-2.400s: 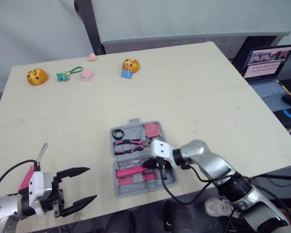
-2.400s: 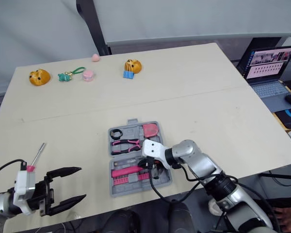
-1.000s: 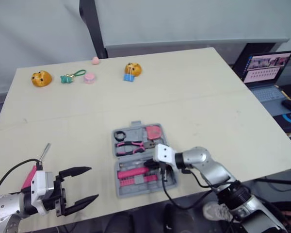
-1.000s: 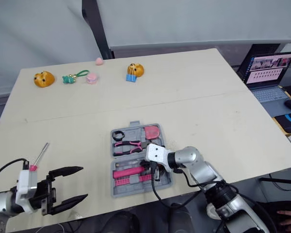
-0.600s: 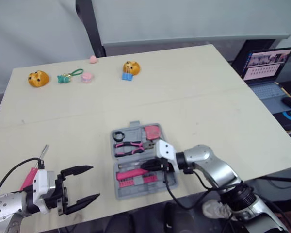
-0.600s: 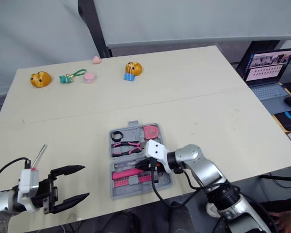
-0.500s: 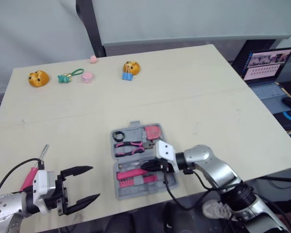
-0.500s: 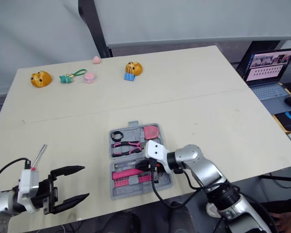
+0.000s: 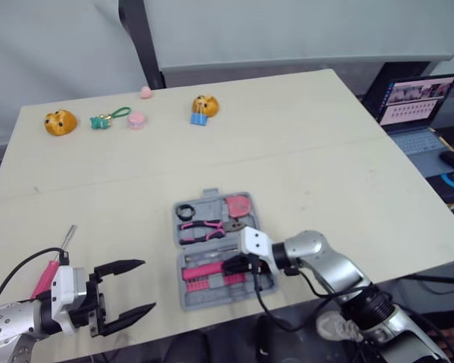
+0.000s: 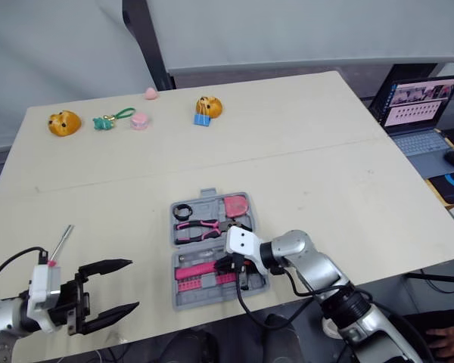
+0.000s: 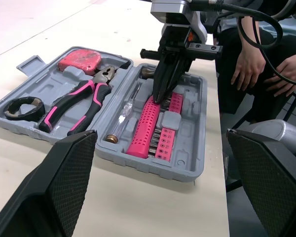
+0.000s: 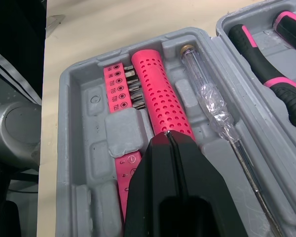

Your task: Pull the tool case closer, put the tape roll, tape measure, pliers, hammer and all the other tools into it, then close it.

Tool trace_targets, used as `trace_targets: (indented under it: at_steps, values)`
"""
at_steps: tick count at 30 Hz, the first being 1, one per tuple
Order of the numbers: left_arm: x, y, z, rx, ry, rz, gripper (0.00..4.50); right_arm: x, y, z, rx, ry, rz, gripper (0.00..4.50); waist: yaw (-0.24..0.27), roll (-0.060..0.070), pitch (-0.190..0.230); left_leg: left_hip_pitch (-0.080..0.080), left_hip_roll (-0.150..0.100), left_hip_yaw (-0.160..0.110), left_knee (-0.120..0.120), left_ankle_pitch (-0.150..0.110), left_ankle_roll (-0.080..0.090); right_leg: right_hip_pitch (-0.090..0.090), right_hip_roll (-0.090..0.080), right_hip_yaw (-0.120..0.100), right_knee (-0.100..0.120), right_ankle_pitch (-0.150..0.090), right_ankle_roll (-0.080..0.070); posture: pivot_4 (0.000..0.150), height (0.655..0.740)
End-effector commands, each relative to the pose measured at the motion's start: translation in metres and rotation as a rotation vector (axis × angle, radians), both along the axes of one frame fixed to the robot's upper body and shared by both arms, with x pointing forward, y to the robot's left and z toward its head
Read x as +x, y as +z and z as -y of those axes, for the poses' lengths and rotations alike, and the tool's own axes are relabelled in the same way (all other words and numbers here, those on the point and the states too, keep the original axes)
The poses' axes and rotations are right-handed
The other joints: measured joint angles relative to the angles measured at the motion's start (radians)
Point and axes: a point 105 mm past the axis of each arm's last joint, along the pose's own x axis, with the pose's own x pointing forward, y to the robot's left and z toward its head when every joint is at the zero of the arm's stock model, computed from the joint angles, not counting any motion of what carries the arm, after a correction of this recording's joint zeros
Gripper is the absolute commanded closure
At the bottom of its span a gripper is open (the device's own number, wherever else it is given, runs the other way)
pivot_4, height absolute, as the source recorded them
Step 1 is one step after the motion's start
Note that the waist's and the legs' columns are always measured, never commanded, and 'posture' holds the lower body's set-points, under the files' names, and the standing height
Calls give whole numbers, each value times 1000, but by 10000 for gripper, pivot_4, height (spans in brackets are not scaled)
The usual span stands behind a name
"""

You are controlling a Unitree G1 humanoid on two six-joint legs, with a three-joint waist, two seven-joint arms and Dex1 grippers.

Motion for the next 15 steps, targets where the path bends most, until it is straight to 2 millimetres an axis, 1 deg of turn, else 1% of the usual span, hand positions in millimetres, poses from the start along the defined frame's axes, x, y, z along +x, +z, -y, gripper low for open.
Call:
trace_targets:
  at_steps: [1, 15]
  values:
    - [-1, 5, 4, 6, -11, 32, 0, 0, -1, 0, 6, -7, -4, 44682, 0, 0, 0, 0, 0, 0, 0, 0, 0, 0, 0, 0, 0, 0, 0, 1500, 7155]
    - [-1, 4, 7, -1, -14, 31, 0, 6, 7, -5, 48, -27, -4, 44682, 0, 0, 0, 0, 0, 0, 0, 0, 0, 0, 0, 0, 0, 0, 0, 1500, 7155]
